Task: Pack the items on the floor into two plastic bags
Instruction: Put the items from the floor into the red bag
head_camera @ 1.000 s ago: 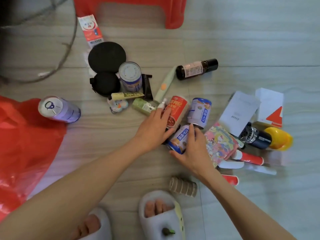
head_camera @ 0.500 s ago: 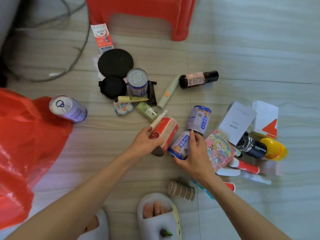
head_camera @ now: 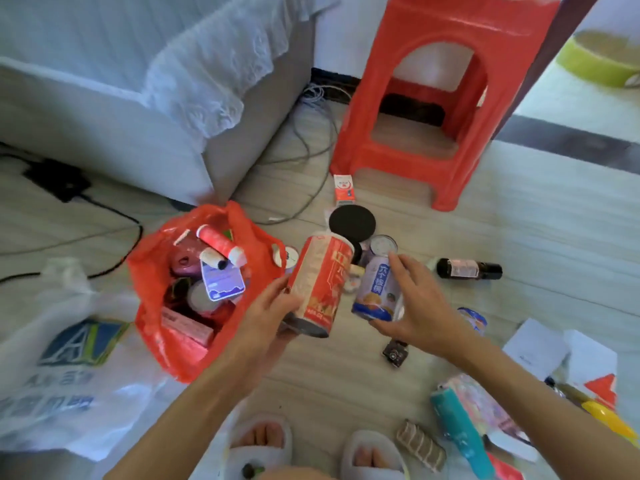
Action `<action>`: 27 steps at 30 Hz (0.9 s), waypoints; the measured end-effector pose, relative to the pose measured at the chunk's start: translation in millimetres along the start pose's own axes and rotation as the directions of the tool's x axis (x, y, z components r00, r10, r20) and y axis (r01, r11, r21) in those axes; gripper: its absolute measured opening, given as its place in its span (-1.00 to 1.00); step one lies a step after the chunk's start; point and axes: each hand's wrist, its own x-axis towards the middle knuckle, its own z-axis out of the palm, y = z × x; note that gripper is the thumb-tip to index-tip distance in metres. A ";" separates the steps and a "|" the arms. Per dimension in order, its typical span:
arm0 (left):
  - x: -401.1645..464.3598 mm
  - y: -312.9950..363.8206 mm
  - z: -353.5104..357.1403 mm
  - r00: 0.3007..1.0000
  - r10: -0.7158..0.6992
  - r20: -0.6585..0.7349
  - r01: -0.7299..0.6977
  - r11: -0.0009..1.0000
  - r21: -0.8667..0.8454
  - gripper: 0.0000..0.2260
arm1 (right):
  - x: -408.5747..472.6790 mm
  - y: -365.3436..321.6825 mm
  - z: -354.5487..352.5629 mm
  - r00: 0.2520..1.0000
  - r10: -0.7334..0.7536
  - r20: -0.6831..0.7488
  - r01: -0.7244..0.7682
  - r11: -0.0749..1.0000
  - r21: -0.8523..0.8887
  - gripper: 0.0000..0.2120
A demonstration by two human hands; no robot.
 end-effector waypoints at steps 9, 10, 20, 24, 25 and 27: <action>-32.5 54.3 -98.4 0.787 0.273 -0.553 -0.156 0.956 0.250 -0.58 | 69.4 -143.2 -38.4 0.882 -0.454 0.125 0.471 0.852 -0.229 0.02; -32.3 52.4 -108.7 0.754 0.297 -0.586 -0.136 0.943 0.304 -0.55 | 78.9 -155.1 -34.7 0.866 -0.480 0.143 0.501 0.831 -0.243 0.03; 15.2 30.1 -156.2 0.699 0.339 -0.629 -0.066 0.907 0.416 -0.47 | 149.1 -192.0 40.3 0.817 -0.541 0.199 0.575 0.791 -0.211 0.00; 46.6 17.0 -169.6 0.638 0.303 -0.708 -0.021 0.926 0.377 -0.57 | 156.4 -175.2 51.5 0.836 -0.516 0.187 0.545 0.821 -0.170 -0.04; 52.4 14.2 -169.0 0.626 0.323 -0.710 -0.018 0.916 0.400 -0.57 | 159.1 -172.9 52.5 0.843 -0.509 0.175 0.535 0.829 -0.162 -0.05; 62.2 12.3 -166.0 0.613 0.394 -0.685 -0.027 0.877 0.480 -0.60 | 165.1 -170.7 52.2 0.845 -0.513 0.150 0.533 0.831 -0.159 -0.06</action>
